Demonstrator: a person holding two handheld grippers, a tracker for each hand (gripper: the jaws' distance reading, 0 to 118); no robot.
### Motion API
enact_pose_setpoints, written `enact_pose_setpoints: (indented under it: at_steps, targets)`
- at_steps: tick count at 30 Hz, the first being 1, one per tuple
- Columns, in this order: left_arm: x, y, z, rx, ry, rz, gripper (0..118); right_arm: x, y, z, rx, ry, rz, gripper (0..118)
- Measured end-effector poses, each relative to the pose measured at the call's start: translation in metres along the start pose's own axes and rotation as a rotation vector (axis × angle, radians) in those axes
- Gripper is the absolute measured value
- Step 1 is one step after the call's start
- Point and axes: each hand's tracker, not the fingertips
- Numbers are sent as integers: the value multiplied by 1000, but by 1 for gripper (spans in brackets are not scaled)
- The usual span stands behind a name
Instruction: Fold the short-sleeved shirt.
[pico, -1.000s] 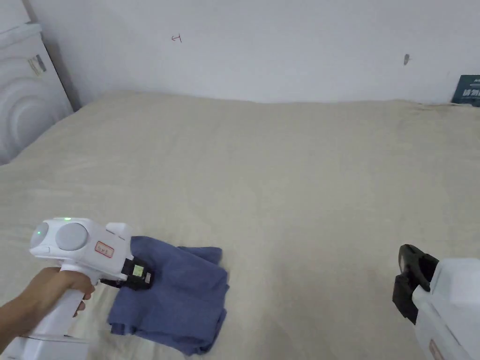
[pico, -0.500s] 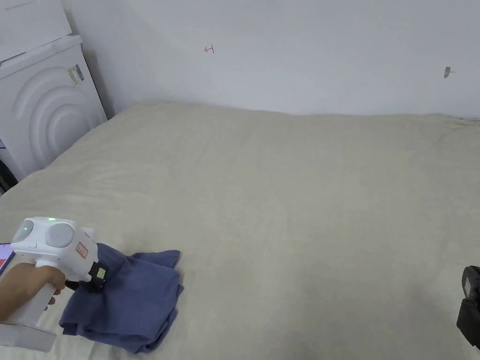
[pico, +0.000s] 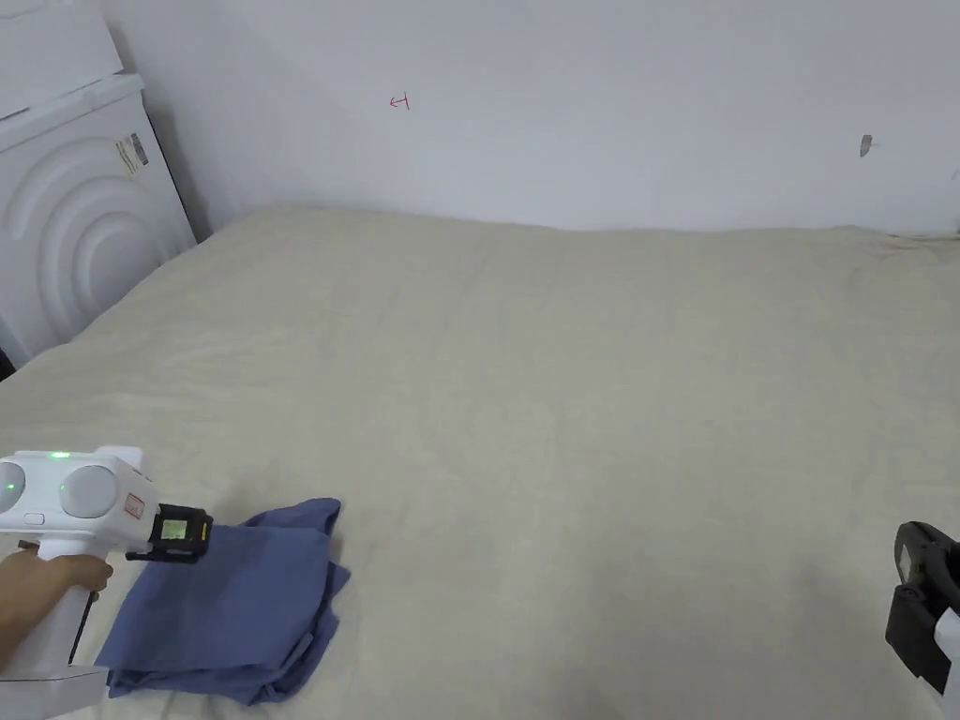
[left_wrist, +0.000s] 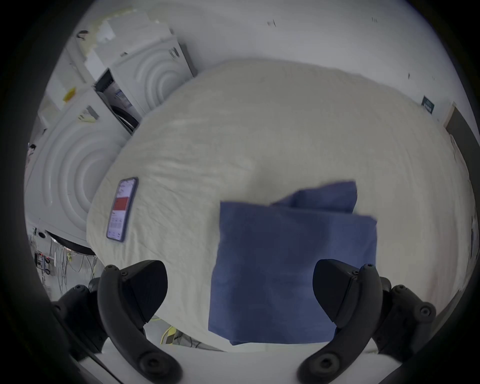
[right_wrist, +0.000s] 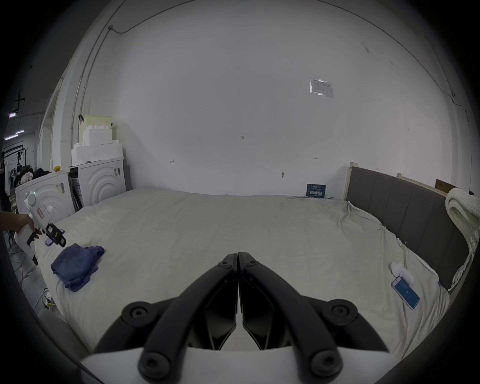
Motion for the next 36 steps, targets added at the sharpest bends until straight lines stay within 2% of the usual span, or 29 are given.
enact_pose_setpoints:
  at_steps: [11,19,22,26,29,31,33,36]
  targets:
    - [10,-3,124,672,-111,163,116,11,30,21,91,5,24,0]
    - [57,-21,195,919,-153,128,116,25,43,25,162,-13,33,0]
    - [86,-36,204,990,-115,93,112,32,41,22,176,-24,28,0]
    - [123,-57,208,1048,-151,108,99,38,39,21,189,-45,26,0]
    - [147,-67,197,1071,-166,86,96,42,37,22,201,-58,28,0]
    - [164,-78,195,1104,-178,72,82,44,33,21,207,-65,29,0]
    - [183,-87,194,1114,-195,52,60,47,31,22,214,-74,26,0]
    - [205,-96,193,1118,-233,25,35,50,25,22,221,-85,22,0]
